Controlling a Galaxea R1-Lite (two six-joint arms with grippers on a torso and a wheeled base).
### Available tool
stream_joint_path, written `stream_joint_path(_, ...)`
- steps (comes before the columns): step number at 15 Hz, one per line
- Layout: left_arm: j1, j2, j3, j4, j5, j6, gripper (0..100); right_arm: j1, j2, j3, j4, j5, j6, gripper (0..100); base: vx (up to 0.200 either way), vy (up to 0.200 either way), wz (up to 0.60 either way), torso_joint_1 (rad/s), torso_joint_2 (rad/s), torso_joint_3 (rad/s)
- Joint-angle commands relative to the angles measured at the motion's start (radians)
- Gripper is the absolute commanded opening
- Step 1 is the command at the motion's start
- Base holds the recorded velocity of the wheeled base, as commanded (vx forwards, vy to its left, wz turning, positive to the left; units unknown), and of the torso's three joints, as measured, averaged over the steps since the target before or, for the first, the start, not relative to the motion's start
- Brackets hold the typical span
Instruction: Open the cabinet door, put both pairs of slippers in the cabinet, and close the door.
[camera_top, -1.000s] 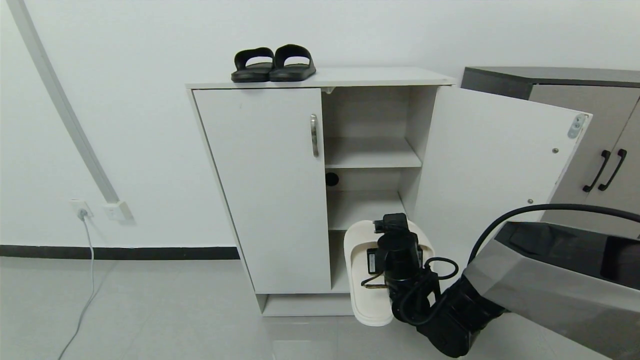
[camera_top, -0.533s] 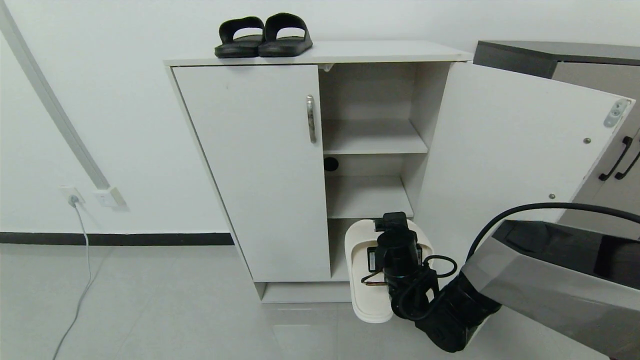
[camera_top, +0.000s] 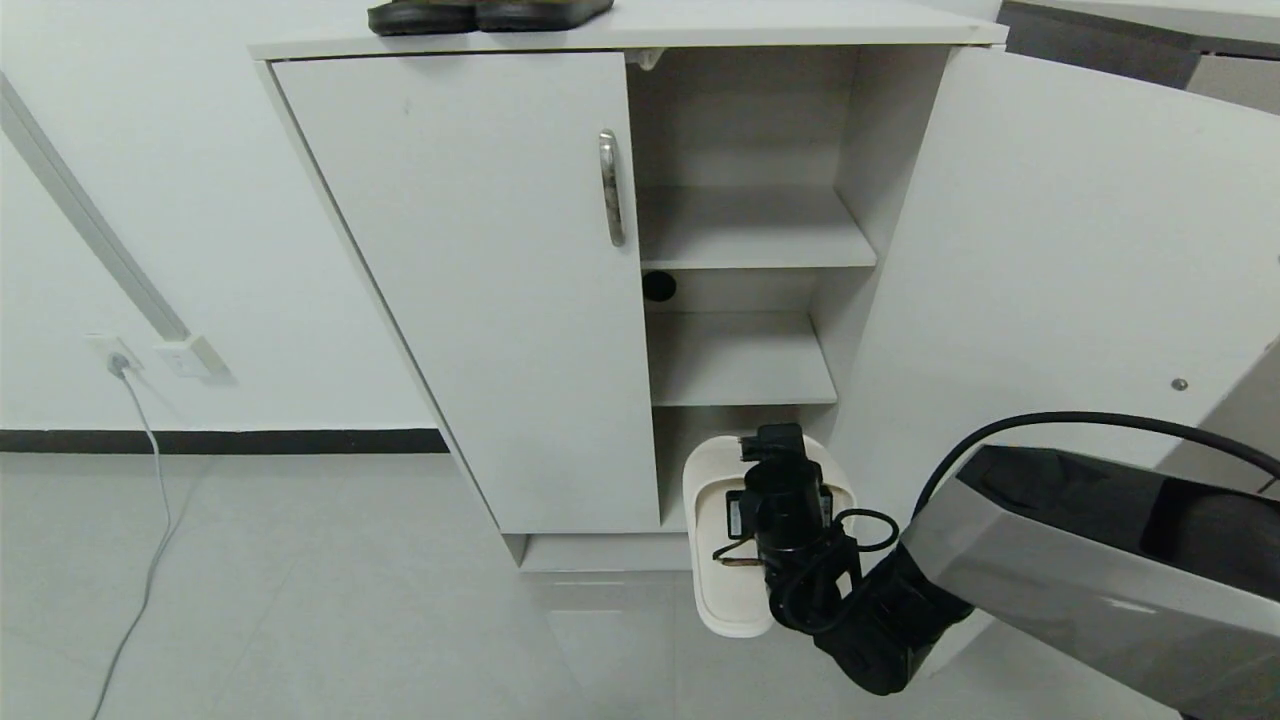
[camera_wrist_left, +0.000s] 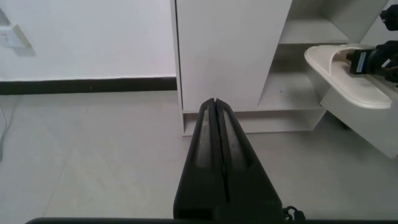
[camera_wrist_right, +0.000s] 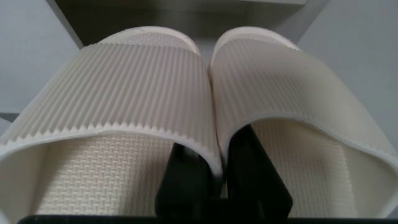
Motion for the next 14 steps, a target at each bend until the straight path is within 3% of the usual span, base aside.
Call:
stream_joint_path(1, 0.000, 0.001, 0.000, 0.000, 0.001, 0.000, 0, -0.007, 0.053, -0.062, -0.017, 0.001, -0.016, 0, 0.000, 0.000, 0.00, 0.002, 0.00, -0.203)
stream_joint_path(2, 0.000, 0.001, 0.000, 0.000, 0.001, 0.000, 0, -0.010, 0.060, -0.065, -0.039, 0.001, -0.040, 0, 0.000, 0.000, 0.00, 0.002, 0.00, -0.129)
stream_joint_path(5, 0.000, 0.001, 0.000, 0.000, 0.001, 0.000, 0, -0.046, 0.136, -0.100, -0.301, 0.017, -0.240, 0, 0.000, 0.000, 0.00, -0.001, 0.00, -0.025)
stream_joint_path(14, 0.000, 0.001, 0.000, 0.000, 0.001, -0.002, 0, -0.050, 0.120, -0.103, -0.315, 0.017, -0.248, 0, 0.000, 0.000, 0.00, 0.000, 0.00, 0.000)
